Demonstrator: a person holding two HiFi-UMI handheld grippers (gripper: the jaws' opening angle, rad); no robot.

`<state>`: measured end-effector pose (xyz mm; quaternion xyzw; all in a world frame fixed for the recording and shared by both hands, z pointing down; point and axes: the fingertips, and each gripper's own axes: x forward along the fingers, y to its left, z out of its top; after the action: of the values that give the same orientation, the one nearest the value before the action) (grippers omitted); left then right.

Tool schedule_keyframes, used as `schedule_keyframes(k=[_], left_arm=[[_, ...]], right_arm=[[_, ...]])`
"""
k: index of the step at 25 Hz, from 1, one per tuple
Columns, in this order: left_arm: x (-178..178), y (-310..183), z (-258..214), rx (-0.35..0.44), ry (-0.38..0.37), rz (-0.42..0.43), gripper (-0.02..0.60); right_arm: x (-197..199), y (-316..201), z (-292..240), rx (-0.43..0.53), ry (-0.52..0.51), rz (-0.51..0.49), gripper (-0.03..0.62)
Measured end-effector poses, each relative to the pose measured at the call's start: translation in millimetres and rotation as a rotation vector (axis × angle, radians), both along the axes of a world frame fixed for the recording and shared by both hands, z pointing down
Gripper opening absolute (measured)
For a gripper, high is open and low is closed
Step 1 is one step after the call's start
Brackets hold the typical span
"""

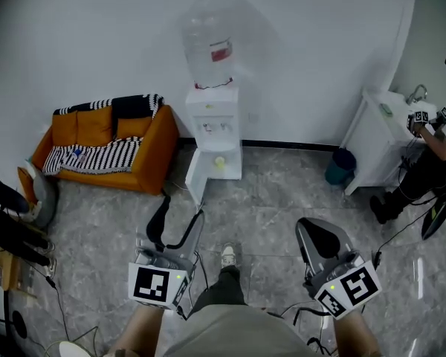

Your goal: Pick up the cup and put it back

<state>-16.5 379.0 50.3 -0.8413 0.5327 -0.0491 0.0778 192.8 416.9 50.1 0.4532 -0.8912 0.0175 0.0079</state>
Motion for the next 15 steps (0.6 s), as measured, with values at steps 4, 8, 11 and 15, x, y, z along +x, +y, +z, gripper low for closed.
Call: schedule_keyframes(k=[4,8,11,15], left_arm=[[-10.2,-65.4,6.9,-0.021,-0.031,-0.007,0.273],[-27.5,-142.5,13.9,-0.046,-0.048,-0.024,0.273],[-38.8,-202.3,19.7,-0.083,-0.042,-0.025,0.273],[-55.8,-274.4,29.9,-0.108,-0.06,-0.017,0.273]], right_arm=[[-8.8,-68.6,6.8,-0.016,0.021,0.005,0.003],[-26.2,-148.7,7.7,-0.012,0.04,0.01,0.003],[-43.6,-208.4,11.9,-0.038,0.029,0.0,0.003],[-65.2,-280.2,21.9,-0.075,0.025,0.004,0.003]])
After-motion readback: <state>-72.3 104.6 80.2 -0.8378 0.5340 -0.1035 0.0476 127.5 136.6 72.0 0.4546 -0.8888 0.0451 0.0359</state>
